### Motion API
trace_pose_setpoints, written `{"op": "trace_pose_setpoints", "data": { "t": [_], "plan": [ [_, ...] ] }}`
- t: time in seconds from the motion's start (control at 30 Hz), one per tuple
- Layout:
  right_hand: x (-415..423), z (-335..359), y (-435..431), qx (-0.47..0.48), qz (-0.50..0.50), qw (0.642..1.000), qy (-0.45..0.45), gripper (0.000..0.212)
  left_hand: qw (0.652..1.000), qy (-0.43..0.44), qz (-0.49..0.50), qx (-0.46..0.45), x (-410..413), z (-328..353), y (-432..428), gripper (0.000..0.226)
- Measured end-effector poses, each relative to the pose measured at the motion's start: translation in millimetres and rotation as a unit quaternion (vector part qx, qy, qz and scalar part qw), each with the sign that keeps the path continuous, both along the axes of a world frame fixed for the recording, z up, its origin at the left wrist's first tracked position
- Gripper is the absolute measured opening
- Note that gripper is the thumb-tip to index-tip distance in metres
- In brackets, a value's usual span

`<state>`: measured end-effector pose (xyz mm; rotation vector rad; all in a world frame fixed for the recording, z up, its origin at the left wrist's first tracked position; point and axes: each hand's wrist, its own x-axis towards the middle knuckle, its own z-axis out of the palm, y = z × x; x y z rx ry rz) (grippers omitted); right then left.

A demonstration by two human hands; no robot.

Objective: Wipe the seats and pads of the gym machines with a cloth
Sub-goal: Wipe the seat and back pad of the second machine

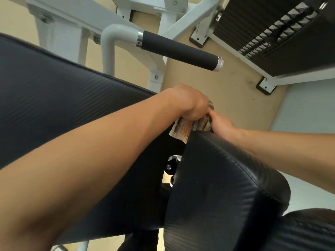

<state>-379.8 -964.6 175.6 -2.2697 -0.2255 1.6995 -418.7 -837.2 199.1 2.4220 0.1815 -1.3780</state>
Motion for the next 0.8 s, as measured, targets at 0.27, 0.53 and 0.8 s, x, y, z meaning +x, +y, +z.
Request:
{"op": "trace_pose_setpoints", "data": {
  "t": [0.27, 0.53, 0.8],
  "plan": [
    [0.3, 45.8, 47.6, 0.176, 0.212, 0.955, 0.111, 0.052, 0.975, -0.15, 0.083, 0.142, -92.5, 70.0, 65.8, 0.033],
    [-68.1, 93.8, 157.8, 0.341, 0.364, 0.864, 0.059, 0.026, 0.915, -0.139, 0.271, 0.264, -164.4, 122.0, 154.1, 0.036],
    [-123.0, 101.5, 260.1, 0.395, 0.303, 0.866, 0.057, 0.043, 0.838, -0.127, 0.325, 0.42, -190.9, 129.8, 232.2, 0.033]
  ]
}}
